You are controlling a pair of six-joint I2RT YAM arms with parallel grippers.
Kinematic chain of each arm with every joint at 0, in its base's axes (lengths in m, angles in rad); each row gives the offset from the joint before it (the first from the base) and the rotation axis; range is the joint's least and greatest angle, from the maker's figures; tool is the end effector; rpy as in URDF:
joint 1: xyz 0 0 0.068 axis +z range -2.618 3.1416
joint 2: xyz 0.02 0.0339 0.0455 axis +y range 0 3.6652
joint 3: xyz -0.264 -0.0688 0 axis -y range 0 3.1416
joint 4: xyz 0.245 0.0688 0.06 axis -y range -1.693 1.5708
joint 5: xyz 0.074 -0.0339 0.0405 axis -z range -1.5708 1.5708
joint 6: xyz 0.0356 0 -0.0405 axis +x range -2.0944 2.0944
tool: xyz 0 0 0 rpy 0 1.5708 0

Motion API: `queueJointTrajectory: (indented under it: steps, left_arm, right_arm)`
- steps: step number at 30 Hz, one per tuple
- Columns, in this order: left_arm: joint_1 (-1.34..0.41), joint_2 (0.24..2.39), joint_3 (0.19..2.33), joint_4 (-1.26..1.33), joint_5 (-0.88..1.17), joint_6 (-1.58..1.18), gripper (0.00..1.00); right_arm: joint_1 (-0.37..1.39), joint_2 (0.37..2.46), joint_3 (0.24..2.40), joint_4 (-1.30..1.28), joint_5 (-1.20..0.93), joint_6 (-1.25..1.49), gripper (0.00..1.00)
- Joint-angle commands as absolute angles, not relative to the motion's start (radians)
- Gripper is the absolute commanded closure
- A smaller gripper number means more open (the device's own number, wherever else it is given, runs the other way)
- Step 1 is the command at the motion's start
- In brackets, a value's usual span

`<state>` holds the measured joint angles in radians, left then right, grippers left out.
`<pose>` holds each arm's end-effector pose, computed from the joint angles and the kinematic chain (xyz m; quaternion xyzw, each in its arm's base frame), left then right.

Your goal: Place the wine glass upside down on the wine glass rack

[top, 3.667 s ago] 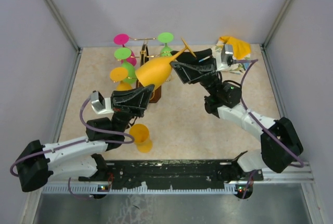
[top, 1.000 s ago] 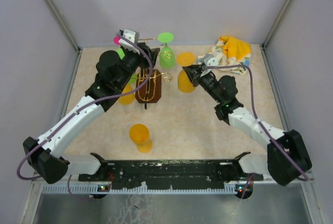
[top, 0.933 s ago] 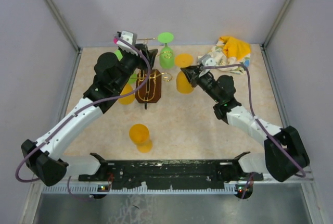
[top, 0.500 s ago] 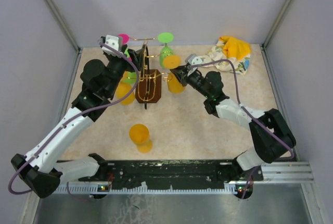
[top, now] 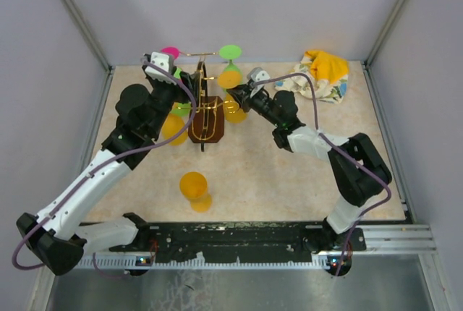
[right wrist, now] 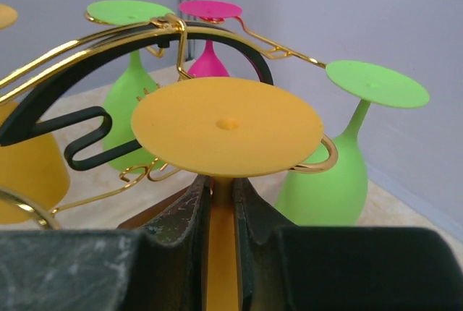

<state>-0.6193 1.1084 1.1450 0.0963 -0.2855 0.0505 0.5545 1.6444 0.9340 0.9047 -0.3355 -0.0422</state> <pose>0.2111 -0.1382 0.4330 0.1132 0.6509 -0.1191 0.7412 0.3083 0.2047 0.2833 -0.3073 0.5607 0.2955 0.7098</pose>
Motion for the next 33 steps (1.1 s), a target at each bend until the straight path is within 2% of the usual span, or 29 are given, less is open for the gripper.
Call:
queueJointTrajectory:
  steps: [1,19,26,33]
  left_arm:
    - [-0.612,1.076,1.131,0.106,-0.299,0.069,0.27]
    - [-0.609,1.077,1.127,0.098,-0.279,0.056,0.27]
    - [-0.609,1.084,1.123,0.087,-0.26,0.05,0.28]
    - [-0.609,1.073,1.114,0.083,-0.249,0.044,0.28]
  right_arm:
    - [0.565,1.703,1.023,0.958,-0.323,-0.029,1.0]
    - [0.565,1.754,1.054,0.973,-0.148,-0.003,1.0]
    - [0.562,1.731,1.015,0.988,-0.025,0.0,1.0]
    - [0.555,1.685,0.945,1.031,-0.009,-0.001,1.0]
